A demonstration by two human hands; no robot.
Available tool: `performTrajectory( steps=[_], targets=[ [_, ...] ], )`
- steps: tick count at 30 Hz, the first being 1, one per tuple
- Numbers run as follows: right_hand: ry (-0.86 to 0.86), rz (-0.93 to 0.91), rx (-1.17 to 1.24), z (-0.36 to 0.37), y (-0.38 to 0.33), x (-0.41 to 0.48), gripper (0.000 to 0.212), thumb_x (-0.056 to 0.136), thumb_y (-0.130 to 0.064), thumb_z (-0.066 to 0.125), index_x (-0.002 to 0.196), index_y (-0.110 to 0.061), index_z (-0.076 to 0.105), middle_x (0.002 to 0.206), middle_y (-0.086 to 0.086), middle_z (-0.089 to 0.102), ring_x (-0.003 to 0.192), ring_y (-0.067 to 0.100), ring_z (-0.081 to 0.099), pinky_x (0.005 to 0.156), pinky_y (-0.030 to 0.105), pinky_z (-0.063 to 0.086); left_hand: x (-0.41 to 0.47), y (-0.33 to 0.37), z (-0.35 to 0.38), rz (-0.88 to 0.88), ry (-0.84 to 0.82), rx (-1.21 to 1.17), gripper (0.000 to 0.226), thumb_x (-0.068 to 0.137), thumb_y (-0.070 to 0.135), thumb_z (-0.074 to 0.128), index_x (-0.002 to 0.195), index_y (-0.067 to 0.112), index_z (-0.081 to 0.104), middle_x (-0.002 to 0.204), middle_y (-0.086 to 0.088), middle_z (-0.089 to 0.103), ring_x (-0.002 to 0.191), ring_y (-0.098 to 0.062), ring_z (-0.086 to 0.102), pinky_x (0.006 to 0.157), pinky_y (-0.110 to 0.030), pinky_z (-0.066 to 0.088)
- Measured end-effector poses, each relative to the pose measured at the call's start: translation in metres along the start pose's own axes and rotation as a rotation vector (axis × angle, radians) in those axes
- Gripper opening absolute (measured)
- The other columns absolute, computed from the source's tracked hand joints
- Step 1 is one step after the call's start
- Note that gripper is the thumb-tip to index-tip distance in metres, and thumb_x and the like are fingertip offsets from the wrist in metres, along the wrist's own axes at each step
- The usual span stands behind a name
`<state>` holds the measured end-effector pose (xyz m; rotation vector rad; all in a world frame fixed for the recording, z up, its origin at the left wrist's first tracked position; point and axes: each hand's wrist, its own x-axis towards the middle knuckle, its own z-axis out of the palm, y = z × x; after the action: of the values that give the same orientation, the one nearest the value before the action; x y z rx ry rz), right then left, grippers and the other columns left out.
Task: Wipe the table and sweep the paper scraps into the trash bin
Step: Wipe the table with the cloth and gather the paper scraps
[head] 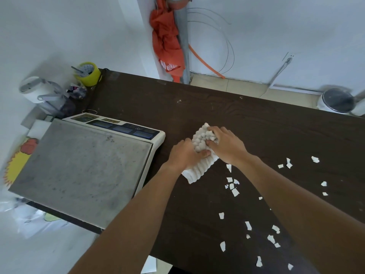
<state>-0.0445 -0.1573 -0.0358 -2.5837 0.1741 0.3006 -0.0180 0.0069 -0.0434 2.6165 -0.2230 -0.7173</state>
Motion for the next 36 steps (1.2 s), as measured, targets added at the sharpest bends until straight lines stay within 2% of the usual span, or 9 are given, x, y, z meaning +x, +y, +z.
performTrajectory(
  steps=[7, 11, 13, 16, 19, 23, 29, 32, 36],
  targets=[
    [0.117, 0.023, 0.100, -0.011, -0.001, -0.036, 0.075, 0.094, -0.049, 0.055, 0.154, -0.030, 0.015, 0.150, 0.000, 0.038, 0.133, 0.022, 0.044, 0.096, 0.043, 0.045, -0.025, 0.010, -0.002, 0.050, 0.091, -0.014, 0.055, 0.090, 0.057, 0.063, 0.117, 0.011, 0.050, 0.110, -0.005, 0.067, 0.101, -0.028, 0.066, 0.079, -0.038, 0.050],
    [0.201, 0.068, 0.062, -0.022, 0.000, -0.060, 0.074, 0.096, -0.045, 0.054, 0.155, -0.024, 0.015, 0.156, 0.002, 0.032, 0.139, 0.024, 0.038, 0.101, 0.043, 0.044, -0.043, 0.001, -0.025, -0.003, 0.278, 0.105, 0.049, 0.096, 0.048, 0.059, 0.123, 0.010, 0.046, 0.114, -0.007, 0.067, 0.104, -0.029, 0.066, 0.075, -0.035, 0.046],
    [0.198, 0.058, 0.055, -0.023, 0.001, -0.070, 0.072, 0.096, -0.044, 0.054, 0.154, -0.022, 0.019, 0.153, 0.001, 0.035, 0.135, 0.024, 0.042, 0.098, 0.042, 0.045, -0.053, -0.010, -0.034, -0.031, 0.336, 0.156, 0.051, 0.097, 0.044, 0.060, 0.129, 0.008, 0.046, 0.120, -0.009, 0.065, 0.111, -0.030, 0.064, 0.082, -0.037, 0.049],
    [0.135, 0.057, 0.054, -0.023, 0.001, -0.085, 0.070, 0.096, -0.043, 0.053, 0.154, -0.021, 0.020, 0.152, 0.001, 0.036, 0.135, 0.025, 0.043, 0.098, 0.042, 0.045, -0.069, -0.021, -0.036, -0.067, 0.294, 0.229, 0.057, 0.098, 0.040, 0.058, 0.140, 0.006, 0.039, 0.134, -0.012, 0.058, 0.120, -0.034, 0.059, 0.093, -0.043, 0.048],
    [0.098, 0.033, 0.053, -0.021, -0.001, -0.099, 0.068, 0.097, -0.042, 0.051, 0.154, -0.020, 0.021, 0.150, 0.001, 0.038, 0.133, 0.025, 0.044, 0.096, 0.040, 0.045, -0.083, -0.026, -0.033, -0.087, 0.281, 0.184, 0.062, 0.099, 0.037, 0.058, 0.145, 0.004, 0.034, 0.140, -0.013, 0.053, 0.122, -0.035, 0.058, 0.096, -0.045, 0.047],
    [0.070, -0.002, 0.071, -0.018, -0.001, -0.111, 0.065, 0.098, -0.041, 0.048, 0.153, -0.018, 0.023, 0.146, 0.003, 0.042, 0.129, 0.025, 0.047, 0.094, 0.040, 0.045, -0.100, -0.035, -0.026, -0.073, 0.336, 0.298, 0.065, 0.098, 0.027, 0.059, 0.148, 0.001, 0.027, 0.136, -0.016, 0.056, 0.109, -0.037, 0.065, 0.087, -0.045, 0.051],
    [0.043, -0.015, 0.075, -0.016, 0.010, -0.129, 0.061, 0.099, -0.041, 0.046, 0.152, -0.019, 0.025, 0.145, 0.001, 0.043, 0.130, 0.024, 0.046, 0.096, 0.041, 0.044, -0.126, -0.044, -0.006, -0.078, 0.320, 0.634, 0.063, 0.091, 0.016, 0.065, 0.143, -0.002, 0.035, 0.128, -0.020, 0.059, 0.097, -0.032, 0.071, 0.078, -0.036, 0.055],
    [0.023, -0.015, 0.072, -0.015, 0.018, -0.139, 0.060, 0.099, -0.040, 0.046, 0.152, -0.019, 0.026, 0.146, 0.002, 0.044, 0.130, 0.024, 0.046, 0.097, 0.041, 0.044, -0.133, -0.043, 0.011, -0.146, 0.302, 0.590, 0.064, 0.093, 0.016, 0.062, 0.144, -0.005, 0.030, 0.126, -0.021, 0.059, 0.099, -0.033, 0.070, 0.074, -0.036, 0.055],
    [-0.004, 0.008, 0.075, -0.016, 0.027, -0.148, 0.059, 0.099, -0.038, 0.046, 0.151, -0.018, 0.027, 0.145, 0.004, 0.046, 0.130, 0.026, 0.047, 0.098, 0.042, 0.042, -0.138, -0.035, 0.026, -0.133, 0.255, 0.463, 0.061, 0.094, 0.022, 0.063, 0.141, -0.001, 0.030, 0.127, -0.019, 0.057, 0.097, -0.037, 0.069, 0.068, -0.038, 0.046]
  ],
)
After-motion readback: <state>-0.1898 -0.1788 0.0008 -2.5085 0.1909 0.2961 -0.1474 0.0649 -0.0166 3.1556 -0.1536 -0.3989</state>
